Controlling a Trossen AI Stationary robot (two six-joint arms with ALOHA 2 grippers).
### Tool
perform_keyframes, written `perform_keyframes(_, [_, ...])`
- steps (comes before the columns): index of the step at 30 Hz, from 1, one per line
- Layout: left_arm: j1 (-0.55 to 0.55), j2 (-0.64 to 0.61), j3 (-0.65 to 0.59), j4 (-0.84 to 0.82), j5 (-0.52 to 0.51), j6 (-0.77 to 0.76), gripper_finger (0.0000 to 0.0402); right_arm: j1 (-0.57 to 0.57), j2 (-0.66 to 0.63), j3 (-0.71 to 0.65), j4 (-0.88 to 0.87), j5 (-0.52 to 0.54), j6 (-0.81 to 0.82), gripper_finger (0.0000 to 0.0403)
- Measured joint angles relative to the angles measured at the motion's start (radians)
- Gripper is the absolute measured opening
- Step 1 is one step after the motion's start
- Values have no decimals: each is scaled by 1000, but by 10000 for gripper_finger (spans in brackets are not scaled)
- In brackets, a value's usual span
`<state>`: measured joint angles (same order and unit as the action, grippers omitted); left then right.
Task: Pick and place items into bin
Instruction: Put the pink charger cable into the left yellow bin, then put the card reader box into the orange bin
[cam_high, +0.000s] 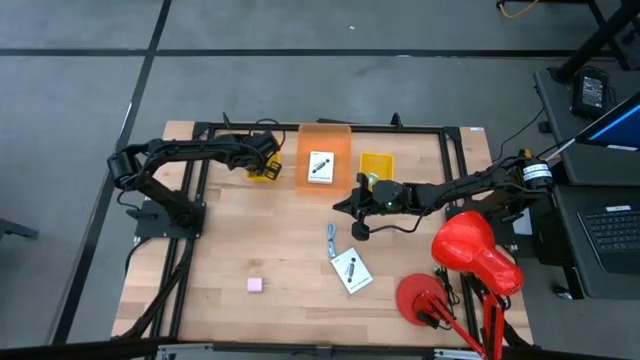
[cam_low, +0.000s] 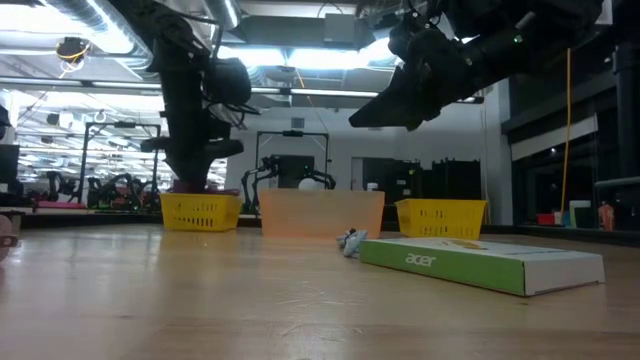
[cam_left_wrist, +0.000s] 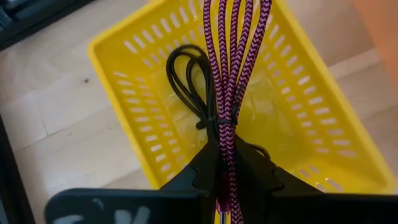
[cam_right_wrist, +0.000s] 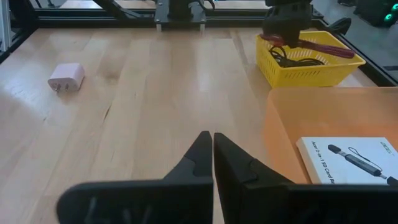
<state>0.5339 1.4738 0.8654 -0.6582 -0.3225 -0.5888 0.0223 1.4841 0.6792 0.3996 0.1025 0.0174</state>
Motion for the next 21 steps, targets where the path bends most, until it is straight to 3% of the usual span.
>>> perform_keyframes(12, [-1, -4, 0, 44, -20, 29, 101, 0, 0, 0, 0, 0, 0, 0])
perform_keyframes(21, [-4, -106, 0, 47, -33, 131, 105, 0, 0, 0, 0, 0, 0, 0])
